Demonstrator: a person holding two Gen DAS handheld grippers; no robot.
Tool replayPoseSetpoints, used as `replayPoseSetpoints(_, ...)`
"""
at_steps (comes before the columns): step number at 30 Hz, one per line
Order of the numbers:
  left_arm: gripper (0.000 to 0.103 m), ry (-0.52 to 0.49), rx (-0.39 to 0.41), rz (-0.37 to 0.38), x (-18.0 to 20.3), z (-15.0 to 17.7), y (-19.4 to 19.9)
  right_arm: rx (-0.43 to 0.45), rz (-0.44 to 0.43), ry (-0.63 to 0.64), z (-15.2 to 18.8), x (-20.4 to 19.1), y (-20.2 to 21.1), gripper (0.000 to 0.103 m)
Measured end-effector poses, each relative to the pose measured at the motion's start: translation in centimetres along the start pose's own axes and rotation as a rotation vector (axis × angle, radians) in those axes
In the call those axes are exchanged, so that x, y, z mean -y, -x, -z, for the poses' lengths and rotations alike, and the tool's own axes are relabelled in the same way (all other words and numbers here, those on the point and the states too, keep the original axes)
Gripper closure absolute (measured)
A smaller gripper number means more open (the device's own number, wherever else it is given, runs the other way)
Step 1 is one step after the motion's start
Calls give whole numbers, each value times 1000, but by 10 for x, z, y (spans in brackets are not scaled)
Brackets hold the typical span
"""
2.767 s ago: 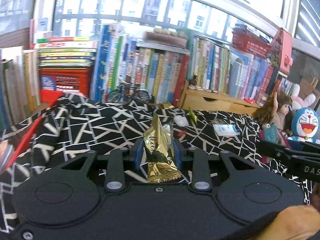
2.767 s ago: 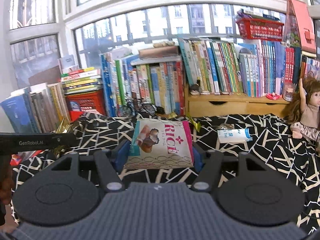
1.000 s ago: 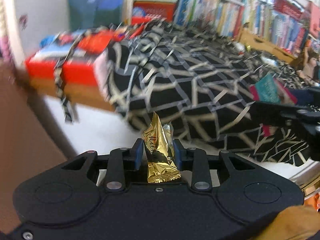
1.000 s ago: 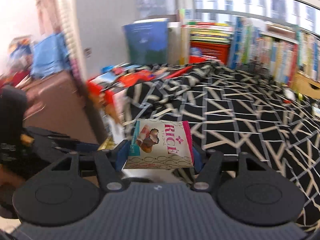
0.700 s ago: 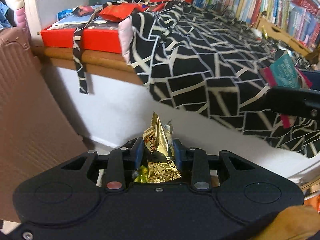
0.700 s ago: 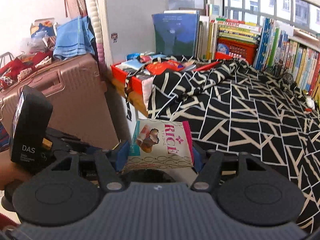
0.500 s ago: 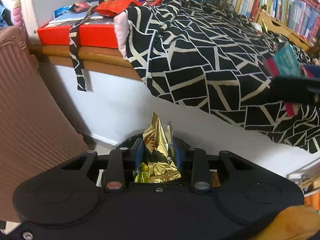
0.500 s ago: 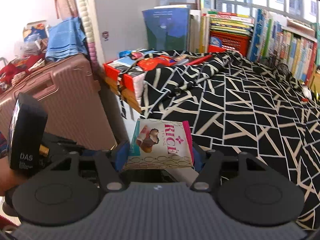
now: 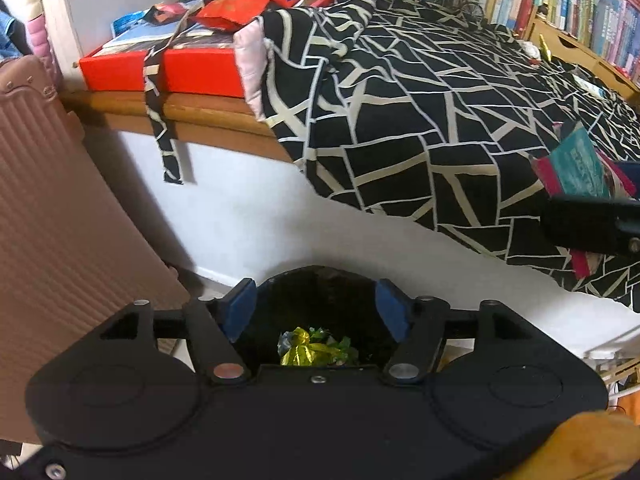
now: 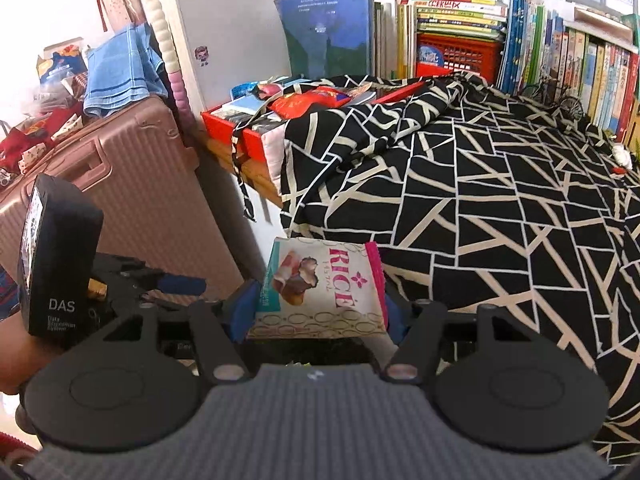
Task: Collect trash
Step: 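Open the left tool over the black bin to drop the gold foil bag, then open the right tool over the black bin to drop the RICE packet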
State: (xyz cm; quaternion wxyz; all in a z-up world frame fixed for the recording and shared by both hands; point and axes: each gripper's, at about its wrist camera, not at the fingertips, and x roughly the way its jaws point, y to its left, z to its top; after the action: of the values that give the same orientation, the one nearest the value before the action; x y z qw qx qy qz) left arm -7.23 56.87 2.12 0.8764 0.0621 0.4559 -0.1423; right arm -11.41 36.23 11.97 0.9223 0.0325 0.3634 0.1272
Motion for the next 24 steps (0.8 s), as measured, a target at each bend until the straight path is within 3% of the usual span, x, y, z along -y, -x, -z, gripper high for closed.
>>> replayPoseSetpoints(15, 30, 157, -9, -58, -40, 19, 15, -61, -18, 48, -6, -15, -35, 36)
replayPoseSetpoints(19, 29, 181, -8, -85, -49, 20, 18, -67, -22, 59, -11, -19, -49, 31)
replayPoseSetpoints(20, 29, 195, -9, -83, -51, 19, 18, -69, -24, 59, -13, -19, -51, 23)
replayPoseSetpoints(24, 29, 205, 2, -100, -56, 19, 21, -73, -36, 66, -19, -24, -61, 17)
